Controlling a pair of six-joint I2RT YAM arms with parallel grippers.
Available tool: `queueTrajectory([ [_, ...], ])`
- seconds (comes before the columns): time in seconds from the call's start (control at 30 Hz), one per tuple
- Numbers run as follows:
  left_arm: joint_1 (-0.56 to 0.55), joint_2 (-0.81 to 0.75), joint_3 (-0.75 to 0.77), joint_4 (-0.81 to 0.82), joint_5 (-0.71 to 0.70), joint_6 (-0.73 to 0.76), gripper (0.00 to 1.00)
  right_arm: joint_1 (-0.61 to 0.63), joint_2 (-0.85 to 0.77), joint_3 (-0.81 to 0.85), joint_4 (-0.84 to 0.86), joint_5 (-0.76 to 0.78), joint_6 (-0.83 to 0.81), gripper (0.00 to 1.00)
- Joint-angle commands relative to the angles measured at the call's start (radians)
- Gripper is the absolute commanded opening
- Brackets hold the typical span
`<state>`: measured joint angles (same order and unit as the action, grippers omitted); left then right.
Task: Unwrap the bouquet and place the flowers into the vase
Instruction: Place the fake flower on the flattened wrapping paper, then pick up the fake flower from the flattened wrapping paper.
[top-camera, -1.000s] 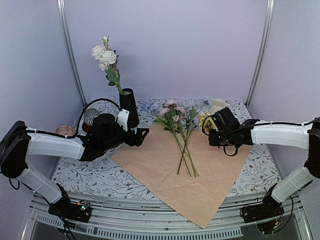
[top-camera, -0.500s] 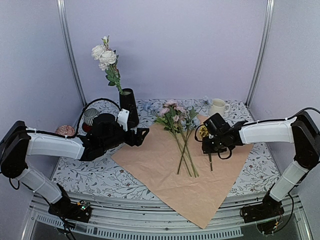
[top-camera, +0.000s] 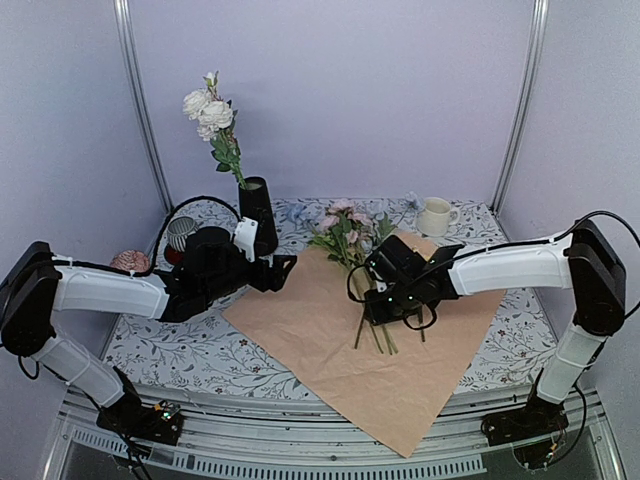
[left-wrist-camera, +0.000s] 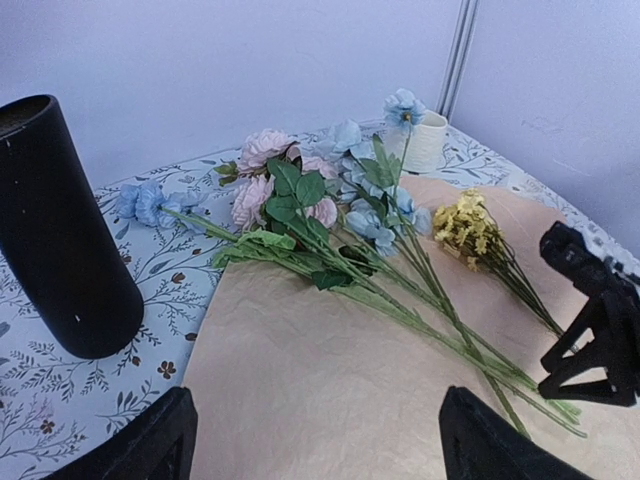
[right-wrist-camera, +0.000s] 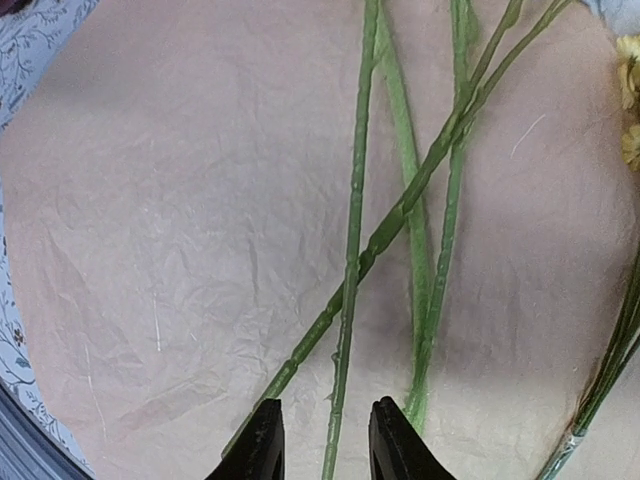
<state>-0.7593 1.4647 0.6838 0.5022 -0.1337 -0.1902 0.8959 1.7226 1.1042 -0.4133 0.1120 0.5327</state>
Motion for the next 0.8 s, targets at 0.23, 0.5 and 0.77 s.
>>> queueTrajectory([
  [0.23,-0.012,-0.022,0.008,-0.002,0.006,0.003,0.86,0.034,0.112,0.011,-0.057,-0.022,0.075,0.26],
  [0.5,-0.012,-0.041,0.002,-0.008,0.002,0.004,0.86,0.052,0.149,0.029,-0.048,-0.031,0.079,0.15],
  [0.77,-0.013,-0.061,-0.007,-0.008,0.005,0.002,0.86,0.069,0.026,0.033,-0.021,0.044,0.091,0.05],
])
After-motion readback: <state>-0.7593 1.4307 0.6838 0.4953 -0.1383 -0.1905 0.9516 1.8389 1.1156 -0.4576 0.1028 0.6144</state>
